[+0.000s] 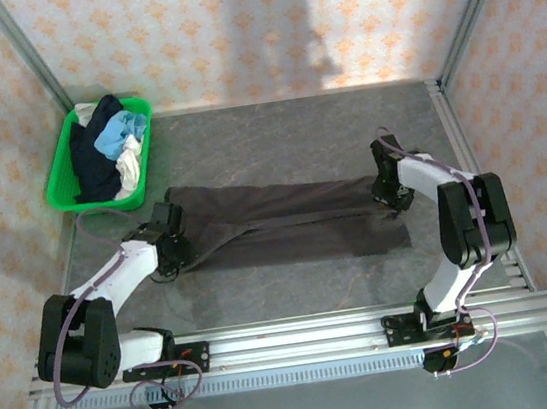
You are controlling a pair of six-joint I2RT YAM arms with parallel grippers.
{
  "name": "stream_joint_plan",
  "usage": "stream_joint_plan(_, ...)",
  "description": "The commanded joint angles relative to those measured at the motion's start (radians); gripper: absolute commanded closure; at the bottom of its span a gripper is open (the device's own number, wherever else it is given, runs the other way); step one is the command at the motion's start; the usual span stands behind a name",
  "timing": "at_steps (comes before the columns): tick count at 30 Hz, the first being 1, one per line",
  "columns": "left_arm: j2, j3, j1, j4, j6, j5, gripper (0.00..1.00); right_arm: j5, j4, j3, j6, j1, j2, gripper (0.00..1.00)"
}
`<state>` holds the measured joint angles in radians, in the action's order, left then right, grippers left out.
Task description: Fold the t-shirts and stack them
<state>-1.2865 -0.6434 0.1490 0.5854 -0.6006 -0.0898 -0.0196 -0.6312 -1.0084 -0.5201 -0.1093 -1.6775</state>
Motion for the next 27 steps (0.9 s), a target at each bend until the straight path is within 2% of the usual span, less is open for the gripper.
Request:
stream_joint_plan(1,-0.001,-0.029,0.001,0.076,-0.009,0.052,0.58,0.071,-0.004,0.019,-0.029,0.011,0.002,0.7)
stream_joint_plan(8,0.039,-0.152,0.002,0.105,0.024,0.049,0.47,0.088,-0.005,0.057,-0.013,0.058,0.031,0.69)
stream_joint_plan(11,-0.04,-0.213,0.034,0.059,0.044,0.006,0.47,0.075,0.012,0.076,-0.004,0.066,0.051,0.68)
stream_joint_plan(16,-0.283,-0.344,0.116,0.025,0.09,-0.054,0.47,0.065,0.016,0.074,0.011,0.085,0.048,0.68)
stream_joint_plan(20,-0.334,-0.353,0.206,-0.032,0.098,-0.079,0.48,0.062,0.024,0.082,0.021,0.098,0.056,0.68)
stream_joint_plan(22,-0.334,-0.337,0.232,-0.036,0.118,-0.105,0.61,0.057,0.021,0.08,0.021,0.1,0.057,0.68)
stream_joint_plan(27,-0.248,-0.222,0.24,-0.074,0.141,-0.172,0.74,0.045,0.023,0.086,0.026,0.1,0.062,0.67)
